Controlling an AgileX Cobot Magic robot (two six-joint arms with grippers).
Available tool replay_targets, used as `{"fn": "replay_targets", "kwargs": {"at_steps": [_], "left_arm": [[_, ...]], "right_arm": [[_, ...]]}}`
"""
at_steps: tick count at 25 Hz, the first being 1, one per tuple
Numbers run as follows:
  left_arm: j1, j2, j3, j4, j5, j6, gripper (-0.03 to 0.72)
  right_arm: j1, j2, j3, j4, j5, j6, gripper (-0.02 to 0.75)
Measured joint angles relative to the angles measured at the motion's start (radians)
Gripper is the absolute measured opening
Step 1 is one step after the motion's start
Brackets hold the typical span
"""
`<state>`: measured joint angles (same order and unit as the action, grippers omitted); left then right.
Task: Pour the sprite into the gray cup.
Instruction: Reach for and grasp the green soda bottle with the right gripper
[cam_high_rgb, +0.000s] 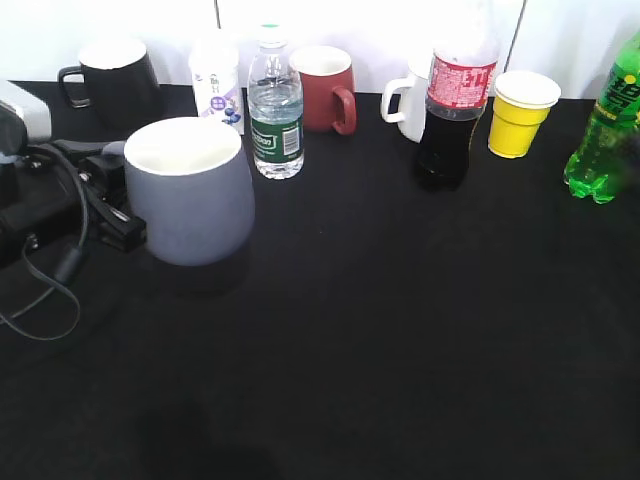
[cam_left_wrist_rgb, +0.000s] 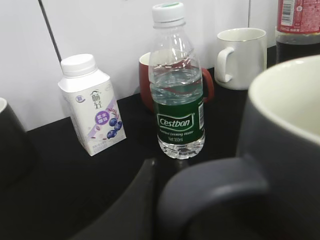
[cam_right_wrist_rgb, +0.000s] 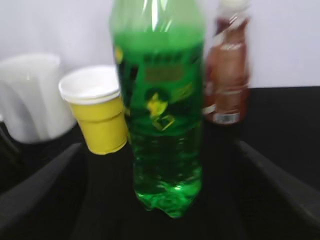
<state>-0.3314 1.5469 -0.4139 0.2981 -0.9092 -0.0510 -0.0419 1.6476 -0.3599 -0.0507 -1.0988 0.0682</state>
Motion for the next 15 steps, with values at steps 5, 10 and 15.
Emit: {"fn": "replay_targets", "kwargs": {"at_steps": [5, 10, 15], "left_arm": [[0.0, 0.0, 0.0, 0.0, 0.0, 0.0, 0.06], [0.0, 0.0, 0.0, 0.0, 0.0, 0.0, 0.06], [0.0, 0.0, 0.0, 0.0, 0.001, 0.0, 0.06]], "right_arm": [[0.0, 0.206, -0.174, 0.02, -0.032, -0.032, 0.671], [0.0, 0.337, -0.32, 0.025, -0.031, -0.042, 0.671], [0.0, 0.42, -0.396, 0.005, -0.034, -0.043, 0.489]]}}
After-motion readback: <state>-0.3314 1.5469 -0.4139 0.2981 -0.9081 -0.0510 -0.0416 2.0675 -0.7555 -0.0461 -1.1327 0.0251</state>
